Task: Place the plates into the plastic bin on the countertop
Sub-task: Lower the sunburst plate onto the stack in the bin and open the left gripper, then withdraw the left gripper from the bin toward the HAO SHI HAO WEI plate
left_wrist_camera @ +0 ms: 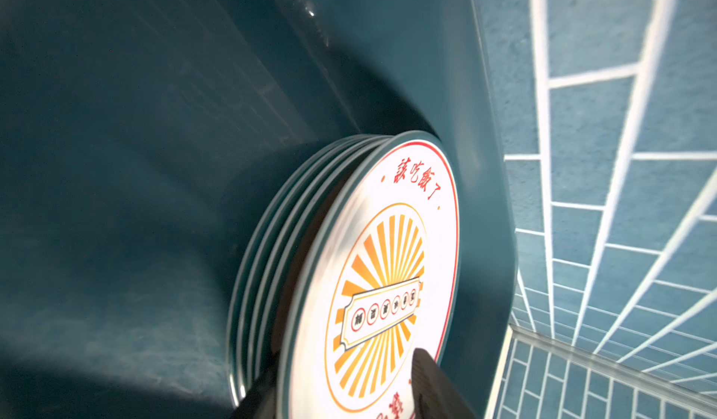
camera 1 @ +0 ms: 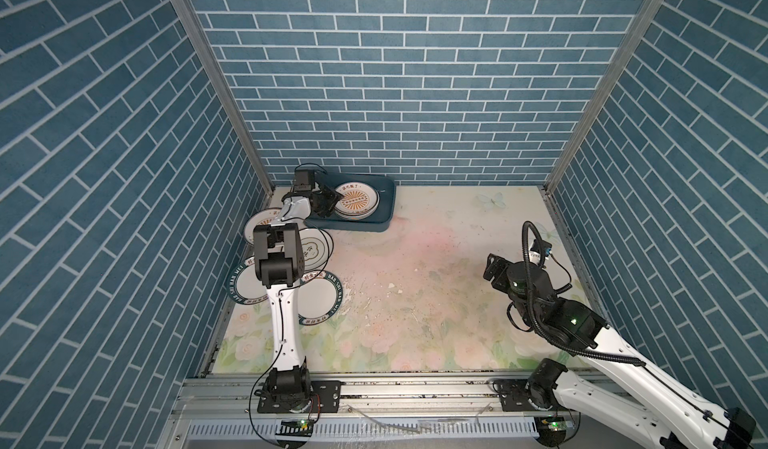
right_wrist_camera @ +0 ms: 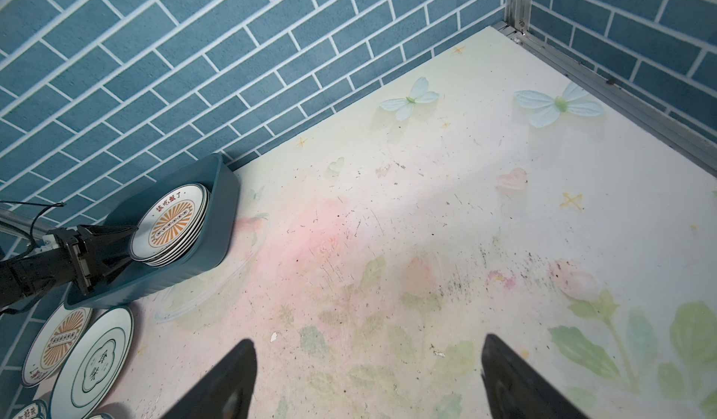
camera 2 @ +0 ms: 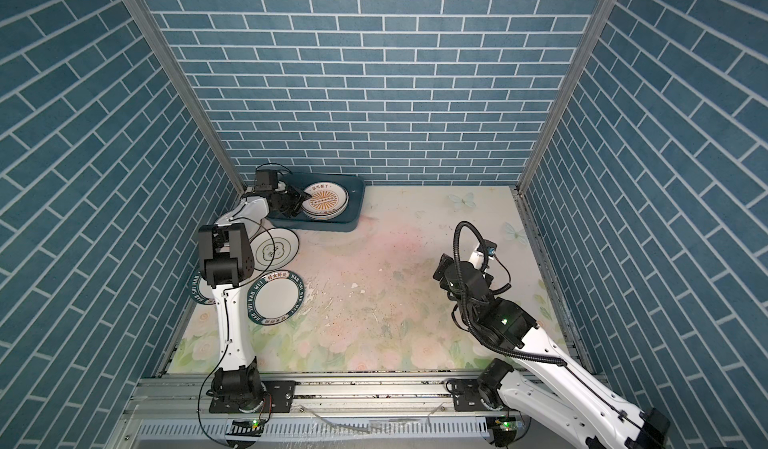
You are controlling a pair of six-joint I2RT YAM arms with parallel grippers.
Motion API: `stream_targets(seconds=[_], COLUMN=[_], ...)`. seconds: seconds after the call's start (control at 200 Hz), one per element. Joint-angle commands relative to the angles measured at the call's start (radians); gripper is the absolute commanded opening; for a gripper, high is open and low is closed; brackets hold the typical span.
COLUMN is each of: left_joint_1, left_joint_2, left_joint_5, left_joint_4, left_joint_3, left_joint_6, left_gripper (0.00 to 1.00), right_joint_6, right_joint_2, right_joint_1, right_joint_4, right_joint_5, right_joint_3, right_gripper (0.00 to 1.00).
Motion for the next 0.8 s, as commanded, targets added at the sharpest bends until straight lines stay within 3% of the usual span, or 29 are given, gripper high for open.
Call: stream_targets(seconds=[0.0, 0.505, 0.655, 0.795], left_joint_1=[0.001, -0.004, -0.006, -0.007], left_joint_2=[0.026, 0.07, 0.033, -0.091], left_joint_5=[-0.034, -0.069, -0.071, -0.064], left_joint_4=[-0.105, -0.426, -0.428, -0.395], left_joint_3=[0.038, 0.258, 0.245, 0.172], left_joint_6=[0.054, 0.266, 0.298, 0.363], left_gripper=[0.58, 0.65, 0.67, 0.75], right_joint_6=[0.033, 0.003, -0.007, -0.023], right_joint_2=[0.002, 0.0, -0.006, -0.01], right_joint_1=[-0.003, -0.003, -0.003, -0.003], right_joint_4=[-0.018, -0.01, -0.006, 0.006], right_joint_5=[0.01, 0.018, 0.019, -0.006], right_joint_3=[0.001, 0.011, 0.011, 0.009], right_gripper=[0.9, 0.9, 0.9, 0.9])
